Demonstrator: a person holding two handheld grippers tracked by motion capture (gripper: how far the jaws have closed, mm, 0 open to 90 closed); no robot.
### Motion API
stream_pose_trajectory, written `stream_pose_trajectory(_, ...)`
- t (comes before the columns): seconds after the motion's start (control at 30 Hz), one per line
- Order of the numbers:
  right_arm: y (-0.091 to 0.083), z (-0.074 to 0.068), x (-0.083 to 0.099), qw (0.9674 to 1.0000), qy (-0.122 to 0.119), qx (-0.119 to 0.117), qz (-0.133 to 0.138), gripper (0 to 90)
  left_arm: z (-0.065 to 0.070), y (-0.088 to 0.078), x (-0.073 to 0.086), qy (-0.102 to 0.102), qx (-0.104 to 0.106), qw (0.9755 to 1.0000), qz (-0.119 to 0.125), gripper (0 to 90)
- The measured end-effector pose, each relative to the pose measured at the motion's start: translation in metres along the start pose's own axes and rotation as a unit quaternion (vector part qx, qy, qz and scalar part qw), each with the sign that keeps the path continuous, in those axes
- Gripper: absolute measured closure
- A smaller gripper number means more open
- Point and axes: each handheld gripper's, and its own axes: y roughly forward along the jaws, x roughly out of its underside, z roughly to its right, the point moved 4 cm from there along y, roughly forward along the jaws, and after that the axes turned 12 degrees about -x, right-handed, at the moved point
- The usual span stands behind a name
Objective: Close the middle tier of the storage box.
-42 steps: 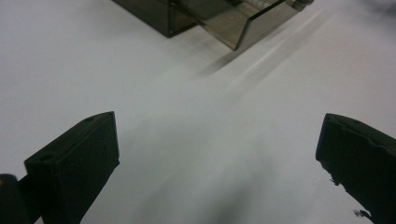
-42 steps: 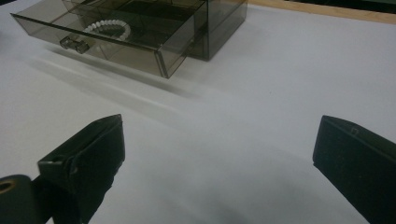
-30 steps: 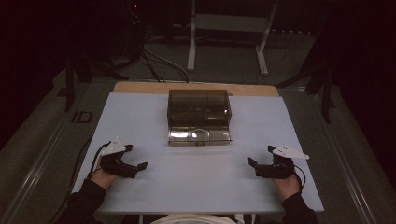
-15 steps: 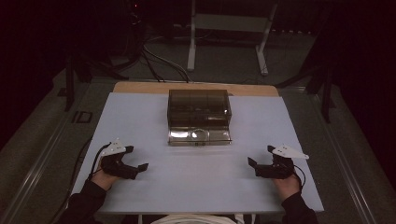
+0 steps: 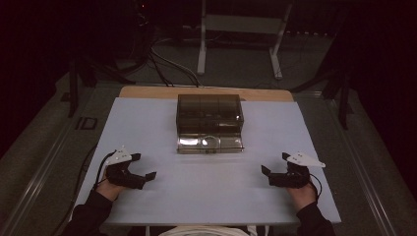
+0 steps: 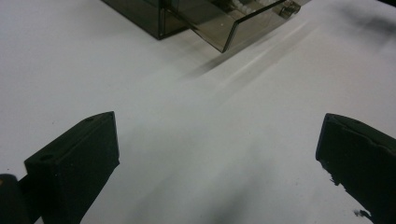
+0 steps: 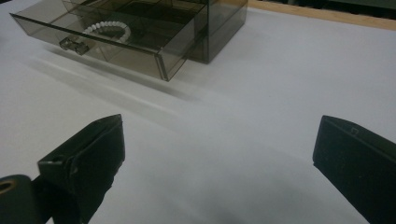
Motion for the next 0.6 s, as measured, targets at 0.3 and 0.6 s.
stream_pose_trajectory(0.3, -0.002, -0.002, -0.004, 0.9999, -0.010, 0.010, -0.004, 1.9, 0.002, 0.001, 0.001, 0.001, 0.003, 1.0000, -0.003, 0.9)
stream_pose_trajectory(0.6, -0.005, -0.006, -0.017, 0.9995, -0.016, 0.026, -0.005, 1.9, 0.002, 0.001, 0.000, 0.000, 0.006, 1.0000, 0.000, 0.9)
